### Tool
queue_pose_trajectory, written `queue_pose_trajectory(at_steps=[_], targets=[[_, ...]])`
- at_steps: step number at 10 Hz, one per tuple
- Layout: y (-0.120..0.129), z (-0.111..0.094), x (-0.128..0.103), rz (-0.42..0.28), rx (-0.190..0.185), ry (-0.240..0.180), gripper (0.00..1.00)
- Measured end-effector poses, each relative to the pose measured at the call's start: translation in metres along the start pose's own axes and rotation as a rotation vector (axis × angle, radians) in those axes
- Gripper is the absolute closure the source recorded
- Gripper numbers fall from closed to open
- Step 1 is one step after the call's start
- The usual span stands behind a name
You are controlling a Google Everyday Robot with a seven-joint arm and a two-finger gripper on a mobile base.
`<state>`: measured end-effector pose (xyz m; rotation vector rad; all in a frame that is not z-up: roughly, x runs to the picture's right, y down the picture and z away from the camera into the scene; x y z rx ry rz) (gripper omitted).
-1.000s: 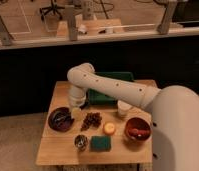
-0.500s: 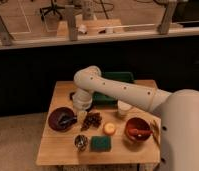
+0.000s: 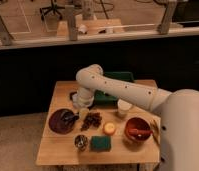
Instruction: Wipe purple bowl with brush
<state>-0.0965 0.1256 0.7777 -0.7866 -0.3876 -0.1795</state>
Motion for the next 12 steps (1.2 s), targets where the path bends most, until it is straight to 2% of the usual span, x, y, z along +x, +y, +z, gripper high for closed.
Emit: queue_pose_trajectory(at_steps=[4, 7, 10, 12], targets=[[-0.011, -0.003, -0.027, -0.029, 0.020, -0.001, 0.96], [0.008, 0.005, -0.053, -0.089, -0.002, -0.008, 0.96], [0.030, 0.006, -0.054, -0.125, -0.021, -0.007, 0.96], [0.041, 0.003, -0.040, -0.129, -0.024, 0.011, 0.96]])
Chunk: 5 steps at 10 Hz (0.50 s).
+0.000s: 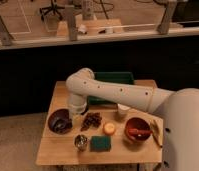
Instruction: Wipe purple bowl with brush
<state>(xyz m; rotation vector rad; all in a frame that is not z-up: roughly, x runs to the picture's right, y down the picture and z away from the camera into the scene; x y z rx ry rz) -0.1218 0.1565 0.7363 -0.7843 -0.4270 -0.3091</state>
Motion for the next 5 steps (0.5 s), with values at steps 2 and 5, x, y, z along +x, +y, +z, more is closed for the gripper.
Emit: queue_pose_trajectory(at_steps=[2, 5], targets=[[0.004, -0.002, 0.011, 0.007, 0.003, 0.019, 0.96], [-0.007, -0.008, 0.030, 0.041, 0.023, 0.050, 0.96]])
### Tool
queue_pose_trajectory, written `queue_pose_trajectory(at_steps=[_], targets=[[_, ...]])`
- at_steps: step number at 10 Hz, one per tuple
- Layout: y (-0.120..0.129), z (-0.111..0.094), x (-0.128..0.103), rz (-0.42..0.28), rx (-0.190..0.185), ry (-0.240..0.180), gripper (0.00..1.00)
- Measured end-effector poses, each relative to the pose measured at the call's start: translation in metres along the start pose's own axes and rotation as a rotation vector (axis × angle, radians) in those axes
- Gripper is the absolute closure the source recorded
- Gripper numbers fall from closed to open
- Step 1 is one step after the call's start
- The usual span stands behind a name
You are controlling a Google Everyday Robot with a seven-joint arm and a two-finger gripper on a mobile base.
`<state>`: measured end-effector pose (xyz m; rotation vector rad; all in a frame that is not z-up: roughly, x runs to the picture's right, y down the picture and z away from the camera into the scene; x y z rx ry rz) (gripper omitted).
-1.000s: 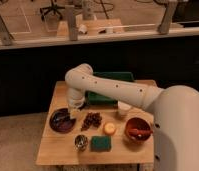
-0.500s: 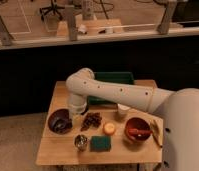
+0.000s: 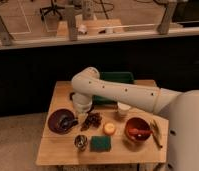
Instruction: Wipe purple bowl with brush
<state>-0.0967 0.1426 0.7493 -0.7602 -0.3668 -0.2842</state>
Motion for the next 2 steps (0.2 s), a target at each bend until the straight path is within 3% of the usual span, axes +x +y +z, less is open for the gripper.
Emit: queue_pose_trajectory(at_steps=[2], targets=[[-0.0189, -0.0032, 0.0035, 0.018, 0.024, 0.017, 0.96]])
